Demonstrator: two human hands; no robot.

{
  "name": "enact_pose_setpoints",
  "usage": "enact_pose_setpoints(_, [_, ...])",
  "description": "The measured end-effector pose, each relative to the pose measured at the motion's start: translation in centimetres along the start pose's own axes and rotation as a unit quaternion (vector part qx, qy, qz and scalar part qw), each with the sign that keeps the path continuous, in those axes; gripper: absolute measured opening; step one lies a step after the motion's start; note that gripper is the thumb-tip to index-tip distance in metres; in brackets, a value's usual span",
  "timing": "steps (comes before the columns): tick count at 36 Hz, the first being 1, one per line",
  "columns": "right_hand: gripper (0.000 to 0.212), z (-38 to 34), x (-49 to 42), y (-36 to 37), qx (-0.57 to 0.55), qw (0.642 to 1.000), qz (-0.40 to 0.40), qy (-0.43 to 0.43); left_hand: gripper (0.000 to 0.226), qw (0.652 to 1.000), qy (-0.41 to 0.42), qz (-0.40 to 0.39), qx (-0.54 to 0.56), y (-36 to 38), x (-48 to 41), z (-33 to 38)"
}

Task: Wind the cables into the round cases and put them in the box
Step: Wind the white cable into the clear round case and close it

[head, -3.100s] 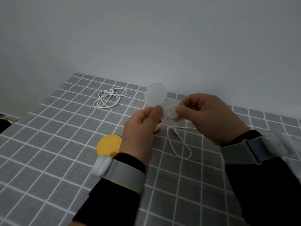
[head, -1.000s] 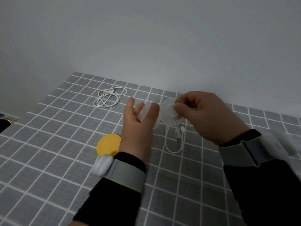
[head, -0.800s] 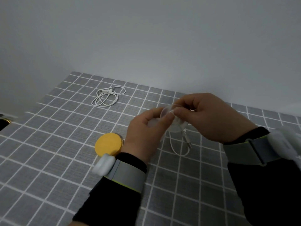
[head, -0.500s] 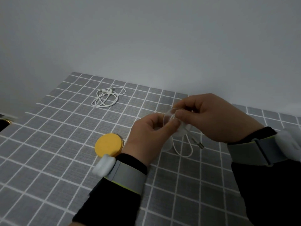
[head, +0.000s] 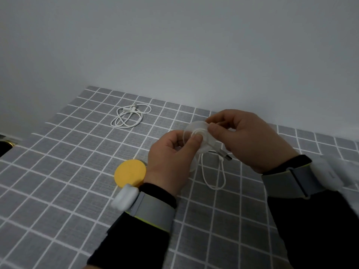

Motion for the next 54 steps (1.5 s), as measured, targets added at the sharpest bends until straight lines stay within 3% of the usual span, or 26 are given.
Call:
enact_pose_setpoints(4, [0.010, -0.2, -0.2, 0.9, -0.029, 0.999, -0.003, 0.015, 0.008, 0.999, -0.001, 0.039, 0.023, -0.2, -0.2, 0.2])
enact_pose_setpoints(11, [0.018, -0.2, -0.1, 2.1, -0.098, 0.993, -0.027, 0.063, 0.008, 0.995, -0.011, 0.079, 0.062, -0.2, -0.4, 0.3])
enact_pose_setpoints(16, [0.021, -0.4, 0.1, 3.3, -0.251, 0.957, -0.067, 0.130, 0.007, 0.993, -0.008, 0.091, 0.071, -0.3, -0.4, 0.2])
enact_pose_setpoints(19, [0.020, -0.2, 0.1, 3.4, -0.289, 0.947, -0.058, 0.126, 0.008, 0.994, -0.019, 0.076, 0.071, -0.3, -0.4, 0.3])
enact_pose_setpoints(23, [0.020, -0.4, 0.0, 2.4, -0.175, 0.984, 0.002, 0.046, 0.013, 0.994, -0.022, 0.047, 0.100, -0.1, -0.3, 0.3])
enact_pose_setpoints(28, [0.022, -0.8, 0.2, -0.1, -0.044, 0.998, 0.020, -0.027, 0.020, 0.994, -0.014, 0.016, 0.108, 0.2, -0.1, 0.8])
enact_pose_setpoints(33, [0.021, -0.7, 0.4, -1.1, -0.012, 1.000, 0.006, -0.026, 0.030, 0.998, 0.013, 0.016, 0.055, -0.1, -0.3, 0.2])
enact_pose_setpoints(38, [0.021, -0.5, 0.4, -1.6, 0.004, 1.000, 0.011, -0.026, 0.022, 0.998, 0.011, -0.013, 0.055, 0.1, -0.3, 0.1])
enact_pose_setpoints(42, [0.022, -0.4, 0.3, -1.9, 0.062, 0.997, -0.017, -0.046, 0.025, 0.992, -0.023, -0.071, 0.100, 0.5, -0.1, 0.1])
enact_pose_setpoints(46, [0.018, -0.7, 0.5, -1.9, 0.079, 0.994, -0.048, -0.055, 0.024, 0.990, -0.013, -0.116, 0.073, 0.5, 0.0, 0.0])
enact_pose_setpoints(51, [0.014, -0.6, 0.3, -1.3, 0.097, 0.995, -0.001, -0.032, 0.016, 0.994, -0.001, -0.082, 0.077, 0.4, -0.1, -0.2])
enact_pose_setpoints(54, [0.026, -0.4, -0.1, -1.0, 0.143, 0.989, 0.045, -0.009, 0.015, 0.995, -0.001, -0.040, 0.090, 0.2, -0.5, -0.3])
Point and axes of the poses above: each hand's wrist, its own x-axis away from the middle knuckle, its own y-axis out of the palm, z = x × y, the point moved 1 cm from there along -x, towards the middle knuckle, and after that the axes turned 8 degrees about x, right-handed, at the moved point
